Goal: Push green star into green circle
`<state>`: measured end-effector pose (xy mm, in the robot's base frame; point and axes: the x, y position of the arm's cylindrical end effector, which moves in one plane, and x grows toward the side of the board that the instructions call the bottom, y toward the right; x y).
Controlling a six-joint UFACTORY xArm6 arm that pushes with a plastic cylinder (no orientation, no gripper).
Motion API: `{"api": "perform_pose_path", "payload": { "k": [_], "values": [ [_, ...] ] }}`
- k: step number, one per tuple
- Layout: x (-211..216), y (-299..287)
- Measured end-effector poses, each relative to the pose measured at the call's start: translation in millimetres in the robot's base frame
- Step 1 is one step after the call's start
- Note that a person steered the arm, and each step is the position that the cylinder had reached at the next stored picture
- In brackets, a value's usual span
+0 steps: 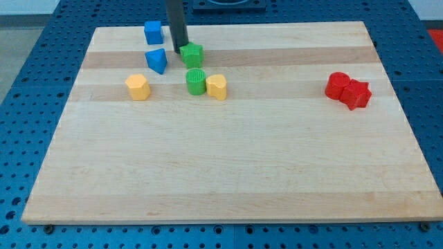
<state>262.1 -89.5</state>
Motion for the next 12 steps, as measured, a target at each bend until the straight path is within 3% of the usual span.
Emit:
{"api": "perform_pose_path", "payload": {
  "k": [2, 4, 5, 8, 10, 12],
  "values": [
    [-60, 1],
    [-54, -77],
    [-53, -86],
    [-9, -67],
    [8, 12],
    [43, 5]
  ]
}}
